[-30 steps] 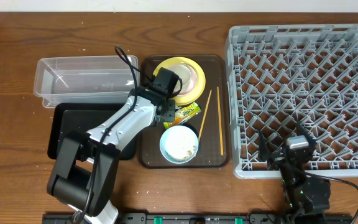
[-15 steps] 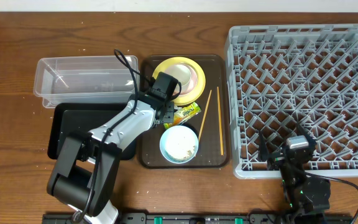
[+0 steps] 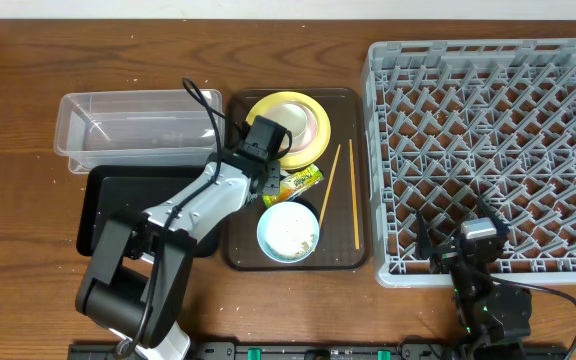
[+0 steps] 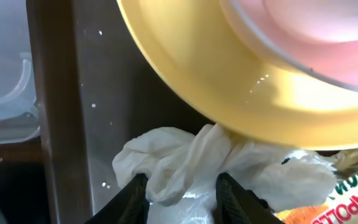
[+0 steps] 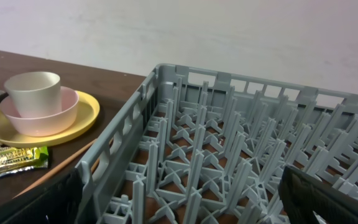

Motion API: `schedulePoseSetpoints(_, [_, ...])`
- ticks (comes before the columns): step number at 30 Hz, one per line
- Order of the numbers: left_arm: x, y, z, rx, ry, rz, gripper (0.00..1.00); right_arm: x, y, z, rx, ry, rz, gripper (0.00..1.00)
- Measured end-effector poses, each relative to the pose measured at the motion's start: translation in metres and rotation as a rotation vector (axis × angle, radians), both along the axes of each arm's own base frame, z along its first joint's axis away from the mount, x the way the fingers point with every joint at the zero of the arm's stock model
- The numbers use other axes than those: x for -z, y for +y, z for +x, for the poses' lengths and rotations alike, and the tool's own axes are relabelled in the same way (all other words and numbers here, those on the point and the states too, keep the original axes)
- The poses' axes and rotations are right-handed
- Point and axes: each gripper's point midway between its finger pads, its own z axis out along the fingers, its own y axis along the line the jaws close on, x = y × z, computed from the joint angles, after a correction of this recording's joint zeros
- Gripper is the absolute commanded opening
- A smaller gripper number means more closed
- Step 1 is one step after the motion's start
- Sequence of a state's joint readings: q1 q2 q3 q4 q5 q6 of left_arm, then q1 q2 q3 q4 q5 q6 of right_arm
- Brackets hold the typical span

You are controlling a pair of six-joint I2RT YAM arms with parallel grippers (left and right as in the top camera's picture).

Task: Sort waste into correct bins and load items into the dishwasher rack
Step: 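Lower and close the left gripper on the crumpled white tissue, then carry the tissue left and release it into the clear plastic bin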

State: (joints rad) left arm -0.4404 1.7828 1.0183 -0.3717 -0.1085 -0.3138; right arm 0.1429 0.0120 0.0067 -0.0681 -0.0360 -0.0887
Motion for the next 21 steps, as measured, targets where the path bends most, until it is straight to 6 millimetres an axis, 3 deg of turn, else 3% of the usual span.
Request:
schedulePoseSetpoints(5, [0.007, 0.001, -0.003, 0.000, -0.006, -0.003, 0.37, 0.000, 0.000, 0.000, 0.000, 0.000, 0.000, 0.99])
schedulePoseSetpoints(12, [0.007, 0.002, -0.002, 0.000, -0.010, -0.001, 0.06, 0.000, 0.000, 0.000, 0.000, 0.000, 0.000, 0.99])
schedulePoseSetpoints(17, [0.007, 0.004, -0.003, 0.021, -0.010, 0.023, 0.06, 0.000, 0.000, 0.000, 0.000, 0.000, 0.000, 0.99])
schedulePoseSetpoints(21, [0.002, 0.018, -0.006, 0.006, -0.014, 0.090, 0.06, 0.000, 0.000, 0.000, 0.000, 0.000, 0.000, 0.99])
